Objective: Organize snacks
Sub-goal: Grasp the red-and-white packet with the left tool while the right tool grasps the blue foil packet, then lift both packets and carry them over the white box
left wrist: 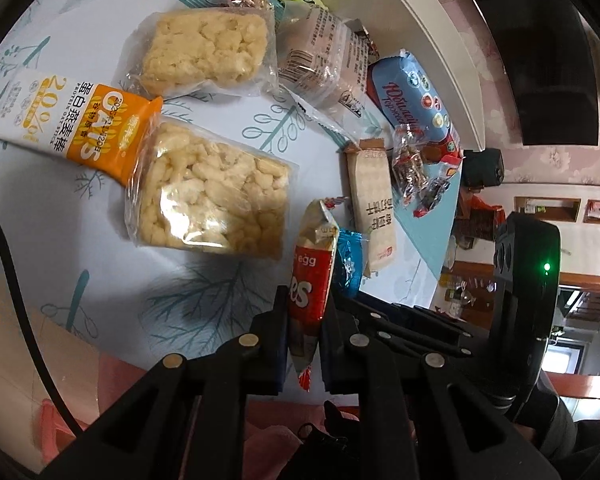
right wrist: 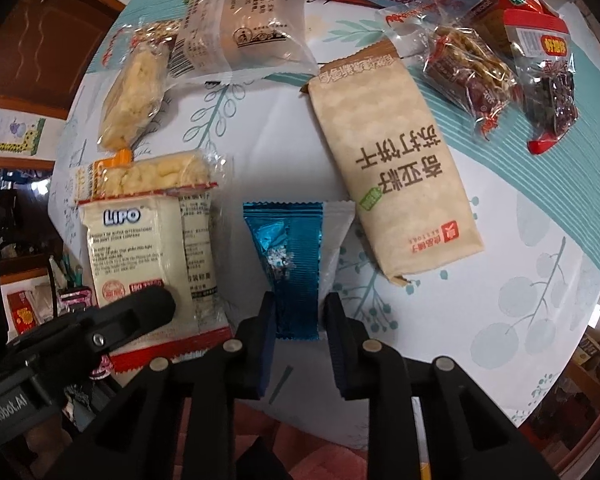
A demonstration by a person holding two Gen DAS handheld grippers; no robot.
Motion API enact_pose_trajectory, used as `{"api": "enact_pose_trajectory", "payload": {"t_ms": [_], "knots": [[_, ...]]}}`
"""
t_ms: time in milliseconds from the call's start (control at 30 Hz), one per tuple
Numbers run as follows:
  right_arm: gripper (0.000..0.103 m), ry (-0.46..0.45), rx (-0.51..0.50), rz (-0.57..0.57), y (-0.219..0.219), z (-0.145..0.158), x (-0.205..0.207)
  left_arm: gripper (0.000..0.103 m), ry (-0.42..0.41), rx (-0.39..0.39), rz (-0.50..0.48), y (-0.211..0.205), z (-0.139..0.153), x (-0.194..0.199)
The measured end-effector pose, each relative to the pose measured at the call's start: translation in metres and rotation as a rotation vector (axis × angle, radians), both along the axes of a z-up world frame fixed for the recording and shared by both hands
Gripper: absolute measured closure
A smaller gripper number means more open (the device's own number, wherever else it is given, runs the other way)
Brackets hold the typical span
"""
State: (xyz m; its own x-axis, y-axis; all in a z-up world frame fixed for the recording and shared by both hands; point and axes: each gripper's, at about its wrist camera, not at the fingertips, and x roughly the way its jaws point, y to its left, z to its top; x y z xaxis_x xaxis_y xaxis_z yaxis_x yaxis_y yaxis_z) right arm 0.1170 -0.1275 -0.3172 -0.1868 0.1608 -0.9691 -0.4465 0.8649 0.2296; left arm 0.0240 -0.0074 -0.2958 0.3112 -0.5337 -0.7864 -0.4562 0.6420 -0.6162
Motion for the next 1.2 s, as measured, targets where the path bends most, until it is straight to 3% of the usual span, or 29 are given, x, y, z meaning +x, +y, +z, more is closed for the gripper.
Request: {"api": "enact_pose_trajectory", "payload": {"t_ms": [367,633,1200], "knots": [[0.080,-0.055,0.112,0.005,-0.027,0.041,0.009,0.092,-0.109,0.077,0.029,-0.010,0.046,0.000],[0.080,-0.196,0.184,0.004,-0.042,0.090,0.019,0.092,-0.213,0.162,-0.001,-0.022,0.097,0.019],[0.080,-0.435,0.278,-0.161,-0.067,0.160,0.082,0.092,-0.397,0.285,-0.125,-0.029,0.187,0.113]]}}
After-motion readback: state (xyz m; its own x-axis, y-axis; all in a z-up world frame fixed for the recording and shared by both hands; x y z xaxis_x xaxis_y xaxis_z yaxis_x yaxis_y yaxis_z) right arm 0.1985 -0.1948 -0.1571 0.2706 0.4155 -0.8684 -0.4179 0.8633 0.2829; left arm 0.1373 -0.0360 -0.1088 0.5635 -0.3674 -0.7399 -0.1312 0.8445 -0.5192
